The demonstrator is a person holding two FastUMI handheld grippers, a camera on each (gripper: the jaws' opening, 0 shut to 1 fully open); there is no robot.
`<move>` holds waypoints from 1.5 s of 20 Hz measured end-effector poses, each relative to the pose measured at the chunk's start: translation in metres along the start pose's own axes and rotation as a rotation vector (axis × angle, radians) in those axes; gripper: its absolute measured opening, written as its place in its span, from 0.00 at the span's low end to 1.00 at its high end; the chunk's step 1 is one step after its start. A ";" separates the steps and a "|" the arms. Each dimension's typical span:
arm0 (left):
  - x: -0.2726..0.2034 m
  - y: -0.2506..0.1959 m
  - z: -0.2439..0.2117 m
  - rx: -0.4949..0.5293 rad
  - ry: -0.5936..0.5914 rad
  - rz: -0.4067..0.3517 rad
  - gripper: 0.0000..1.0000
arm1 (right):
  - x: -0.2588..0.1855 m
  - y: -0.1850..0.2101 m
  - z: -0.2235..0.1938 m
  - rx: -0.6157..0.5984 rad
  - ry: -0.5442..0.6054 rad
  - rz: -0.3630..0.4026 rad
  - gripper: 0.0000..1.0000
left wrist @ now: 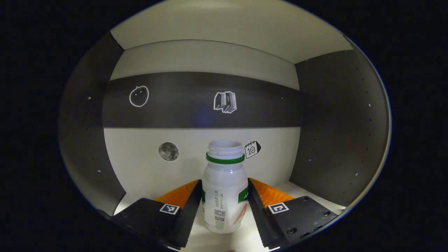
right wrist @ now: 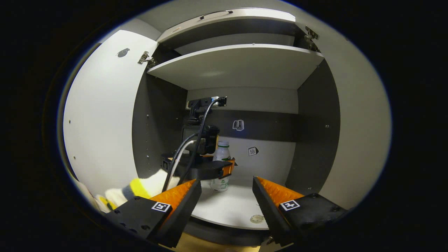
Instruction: Grasp the bottle in the cabinet with the left hand and place it on the coaster, then close the right door with the right hand and the left door with the left hand.
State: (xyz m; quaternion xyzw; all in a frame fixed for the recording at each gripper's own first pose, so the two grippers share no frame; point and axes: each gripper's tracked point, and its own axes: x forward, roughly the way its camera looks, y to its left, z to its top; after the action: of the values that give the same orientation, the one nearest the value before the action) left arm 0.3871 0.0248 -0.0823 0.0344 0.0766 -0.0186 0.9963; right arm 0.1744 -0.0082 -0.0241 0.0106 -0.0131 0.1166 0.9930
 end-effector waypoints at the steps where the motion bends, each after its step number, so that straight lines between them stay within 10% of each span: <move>1: 0.001 -0.004 -0.001 0.009 0.003 -0.009 0.76 | 0.002 0.000 0.000 -0.001 -0.003 0.002 0.97; 22: -0.171 -0.018 0.056 0.033 -0.122 -0.010 0.70 | -0.101 0.045 0.046 -0.036 -0.109 0.011 0.98; 30: -0.276 -0.041 0.041 0.034 -0.136 -0.114 0.70 | -0.173 0.064 0.041 -0.032 -0.096 -0.132 0.97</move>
State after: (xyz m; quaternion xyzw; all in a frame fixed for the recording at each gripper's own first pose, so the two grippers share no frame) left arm 0.1190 -0.0104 -0.0023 0.0456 0.0103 -0.0787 0.9958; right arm -0.0097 0.0132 0.0134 0.0009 -0.0618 0.0502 0.9968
